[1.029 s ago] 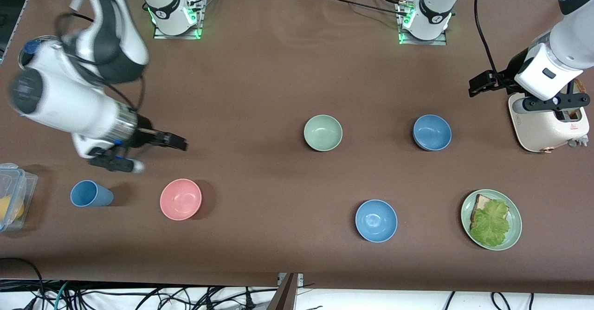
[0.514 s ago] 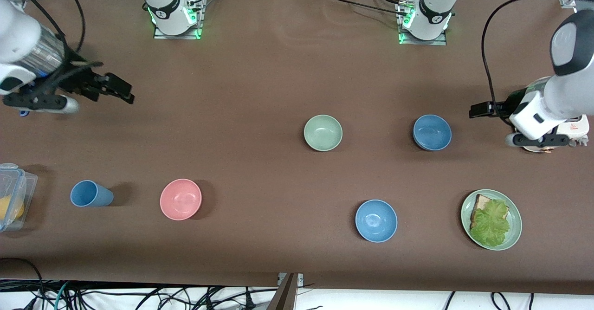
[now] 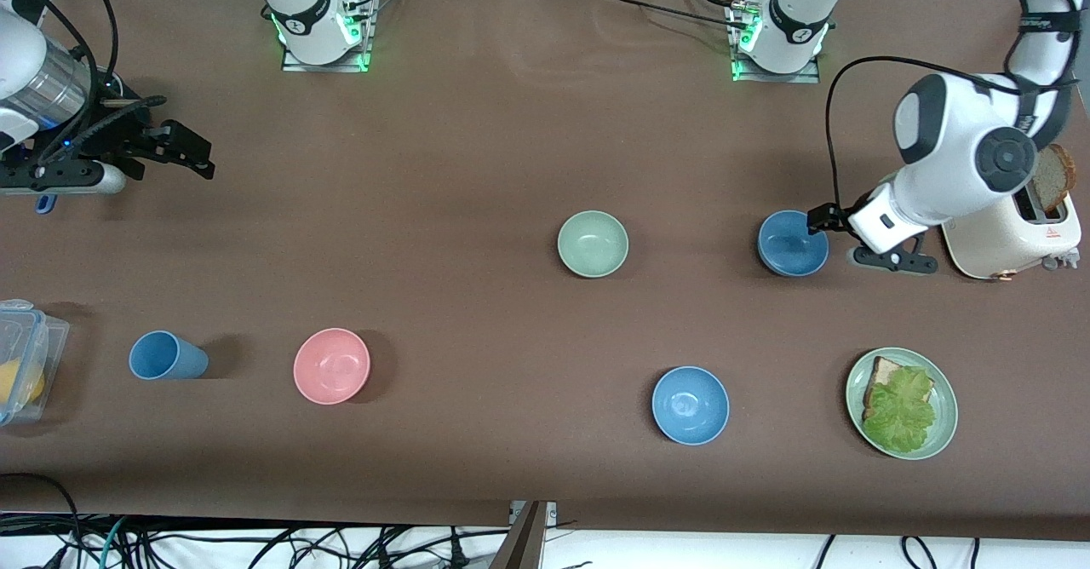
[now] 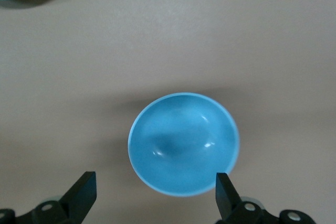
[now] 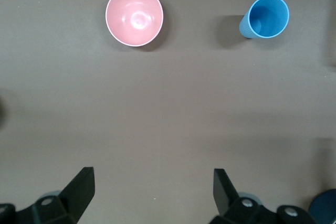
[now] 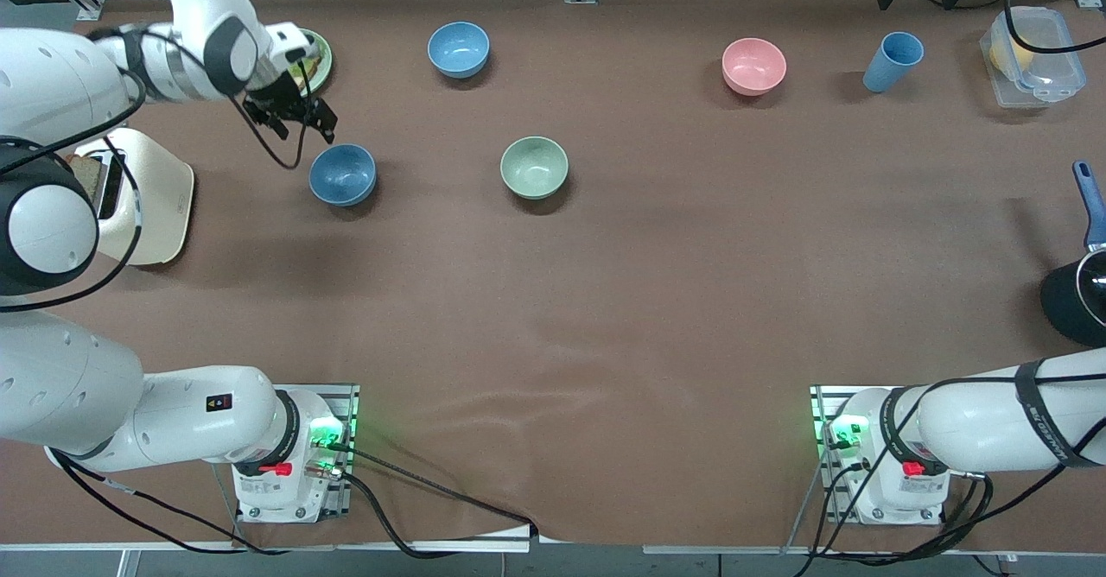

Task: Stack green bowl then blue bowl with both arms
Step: 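Lower the left gripper to the blue bowl rim and grasp it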

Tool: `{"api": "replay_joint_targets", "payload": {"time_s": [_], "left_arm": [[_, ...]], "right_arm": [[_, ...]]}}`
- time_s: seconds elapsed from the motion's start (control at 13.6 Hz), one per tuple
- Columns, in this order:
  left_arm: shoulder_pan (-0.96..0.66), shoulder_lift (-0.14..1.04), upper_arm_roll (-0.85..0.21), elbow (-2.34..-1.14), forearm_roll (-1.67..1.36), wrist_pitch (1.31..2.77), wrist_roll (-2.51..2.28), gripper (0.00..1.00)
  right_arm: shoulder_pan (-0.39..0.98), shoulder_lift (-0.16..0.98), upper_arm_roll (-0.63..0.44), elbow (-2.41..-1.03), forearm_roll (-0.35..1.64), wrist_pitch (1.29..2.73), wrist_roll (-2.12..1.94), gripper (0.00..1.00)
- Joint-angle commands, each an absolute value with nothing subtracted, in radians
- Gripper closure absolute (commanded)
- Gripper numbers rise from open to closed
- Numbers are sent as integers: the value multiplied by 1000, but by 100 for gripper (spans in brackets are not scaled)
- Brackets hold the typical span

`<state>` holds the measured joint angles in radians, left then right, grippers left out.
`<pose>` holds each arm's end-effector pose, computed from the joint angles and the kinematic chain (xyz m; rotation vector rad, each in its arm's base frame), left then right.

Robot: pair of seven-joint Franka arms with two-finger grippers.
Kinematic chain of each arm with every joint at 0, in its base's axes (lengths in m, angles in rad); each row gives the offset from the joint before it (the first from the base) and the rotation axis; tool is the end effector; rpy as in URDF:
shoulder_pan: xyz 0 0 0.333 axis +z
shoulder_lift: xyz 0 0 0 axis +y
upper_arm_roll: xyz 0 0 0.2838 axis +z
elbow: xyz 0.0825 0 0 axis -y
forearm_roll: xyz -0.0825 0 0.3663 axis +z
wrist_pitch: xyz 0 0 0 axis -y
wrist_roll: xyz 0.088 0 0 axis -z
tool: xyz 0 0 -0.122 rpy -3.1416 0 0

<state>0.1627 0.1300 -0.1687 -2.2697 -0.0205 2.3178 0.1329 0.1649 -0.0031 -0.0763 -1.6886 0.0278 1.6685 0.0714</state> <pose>0.5048 -0.0045 0.2616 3.0920 -0.1917 -0.1205 0.5385 0.0509 0.5336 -3.1149 -0.0222 0.0299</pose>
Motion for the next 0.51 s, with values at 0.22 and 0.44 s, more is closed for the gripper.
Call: {"api": "replay_joint_targets", "payload": {"time_s": [0.22,0.44], "left_arm": [[209,152,-170,-2421,-3,2542,199,4],[215,212,-166,-2414,-3,2591,201,10]], "right_arm": [[72,-3,12,-1608,18,1552,54,0],[77,3,17,-1608,12,1549,52,0]]}}
